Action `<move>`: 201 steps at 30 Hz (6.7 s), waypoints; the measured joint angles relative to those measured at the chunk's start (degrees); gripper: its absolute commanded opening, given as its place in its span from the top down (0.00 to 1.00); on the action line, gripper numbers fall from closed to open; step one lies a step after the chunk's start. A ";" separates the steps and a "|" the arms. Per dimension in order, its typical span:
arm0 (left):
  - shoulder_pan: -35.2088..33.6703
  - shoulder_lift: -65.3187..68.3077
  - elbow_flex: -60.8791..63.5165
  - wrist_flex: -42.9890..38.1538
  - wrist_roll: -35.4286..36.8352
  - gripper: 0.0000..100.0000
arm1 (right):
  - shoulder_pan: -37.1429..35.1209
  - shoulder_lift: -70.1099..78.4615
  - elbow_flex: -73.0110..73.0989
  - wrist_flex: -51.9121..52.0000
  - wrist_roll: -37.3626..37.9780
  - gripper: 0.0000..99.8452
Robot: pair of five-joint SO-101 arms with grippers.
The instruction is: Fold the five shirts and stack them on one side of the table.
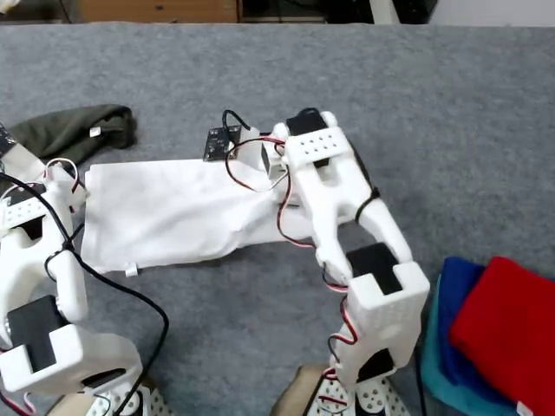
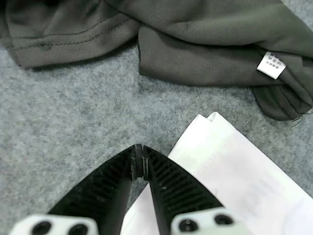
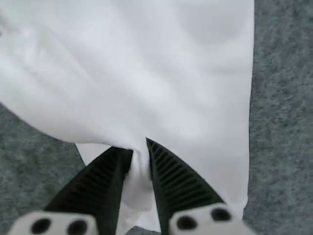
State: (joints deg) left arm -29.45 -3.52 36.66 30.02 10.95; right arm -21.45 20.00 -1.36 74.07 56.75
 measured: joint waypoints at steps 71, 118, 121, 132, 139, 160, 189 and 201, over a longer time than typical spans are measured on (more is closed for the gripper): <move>0.00 3.87 -1.41 0.00 0.00 0.98 | 0.70 0.44 -2.37 1.58 -23.38 1.00; -0.09 3.87 -1.41 0.00 0.00 0.98 | -2.02 23.21 -54.77 23.12 -31.12 1.00; -0.09 3.87 -1.41 0.35 0.00 0.93 | 2.11 22.51 -55.82 24.88 -33.23 1.00; -1.58 4.66 -21.80 26.99 -4.04 0.84 | 26.20 25.32 -53.27 13.80 -36.22 1.00; 1.93 4.66 -27.87 40.18 -16.09 0.84 | 35.08 32.09 -51.96 0.44 -42.64 1.00; 2.11 29.36 -49.41 61.10 -26.46 0.84 | 35.43 37.80 -53.71 -5.10 -44.75 1.00; -0.53 46.59 -57.49 60.48 -27.08 0.85 | 35.43 37.80 -53.71 -5.19 -44.75 1.00; 0.09 47.03 -58.64 60.31 -27.08 0.98 | 38.51 37.80 -54.77 -5.89 -48.18 1.00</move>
State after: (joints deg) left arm -29.36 43.52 -21.98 90.33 -16.13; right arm 17.05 57.80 -56.13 68.18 8.57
